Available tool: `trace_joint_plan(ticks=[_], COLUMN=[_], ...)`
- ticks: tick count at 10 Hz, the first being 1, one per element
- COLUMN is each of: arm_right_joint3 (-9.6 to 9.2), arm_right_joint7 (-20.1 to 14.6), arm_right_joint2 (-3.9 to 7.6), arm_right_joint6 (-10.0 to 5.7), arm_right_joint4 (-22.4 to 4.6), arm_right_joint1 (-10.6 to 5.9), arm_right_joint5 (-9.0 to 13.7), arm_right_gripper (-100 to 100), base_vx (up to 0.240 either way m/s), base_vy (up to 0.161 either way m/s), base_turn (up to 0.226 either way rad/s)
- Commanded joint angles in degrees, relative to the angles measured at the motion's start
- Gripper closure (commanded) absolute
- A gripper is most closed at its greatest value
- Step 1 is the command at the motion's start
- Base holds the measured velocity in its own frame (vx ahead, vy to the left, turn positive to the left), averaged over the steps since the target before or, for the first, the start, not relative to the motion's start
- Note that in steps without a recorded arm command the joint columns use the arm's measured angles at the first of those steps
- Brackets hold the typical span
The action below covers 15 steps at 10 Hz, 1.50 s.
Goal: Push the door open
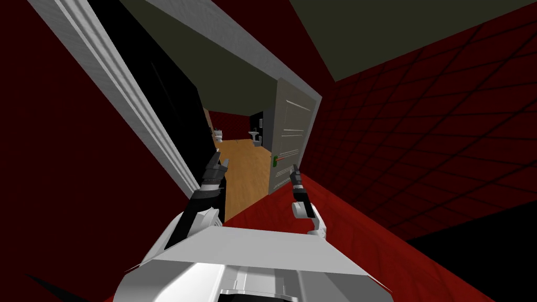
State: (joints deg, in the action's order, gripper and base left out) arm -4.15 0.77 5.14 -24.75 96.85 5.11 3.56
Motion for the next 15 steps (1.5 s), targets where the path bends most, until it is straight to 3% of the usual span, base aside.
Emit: trace_joint_plan(ticks=[1, 2, 4, 5, 7, 8, 10, 11, 13, 14, 15], arm_right_joint3=[-0.12, -0.12, -0.37, -0.37, -0.62, -0.62, -0.87, -0.87, -1.12, -1.12, -1.25], arm_right_joint7=[-0.2, -0.2, -0.4, -0.4, -0.6, -0.6, -0.9, -0.9, -1.1, -1.1, -1.2], arm_right_joint2=[0.39, 0.39, 0.91, 0.91, 1.43, 1.43, 1.91, 1.91, 2.39, 2.39, 2.62], arm_right_joint6=[-0.26, -0.26, -0.59, -0.59, -0.93, -0.93, -1.27, -1.27, -1.61, -1.61, -1.77], arm_right_joint4=[-2.9, -2.9, -6.8, -7.4, -11.3, -11.8, -15.4, -16.3, -20.2, -20.8, -23.0], arm_right_joint1=[-1.38, -1.38, -3.84, -3.84, -6.30, -6.30, -8.76, -8.76, -11.22, -11.22, -12.43], arm_right_joint5=[0.5, 0.5, 1.3, 1.3, 2.2, 2.2, 3.0, 3.0, 3.8, 3.8, 4.2], arm_right_gripper=[-100, -100, -100, -100, -100, -100, -100, -100, -100, -100, -100], base_vx=[0.032, 0.021, 0.039, 0.026, 0.028, 0.033, 0.035, 0.035, 0.020, 0.014, 0.013], base_vy=[-0.076, -0.062, -0.083, -0.083, -0.089, -0.085, -0.084, -0.084, -0.093, -0.086, -0.078], base_turn=[0.115, 0.064, 0.160, 0.070, 0.151, 0.068, 0.153, 0.067, 0.166, 0.050, 0.091])
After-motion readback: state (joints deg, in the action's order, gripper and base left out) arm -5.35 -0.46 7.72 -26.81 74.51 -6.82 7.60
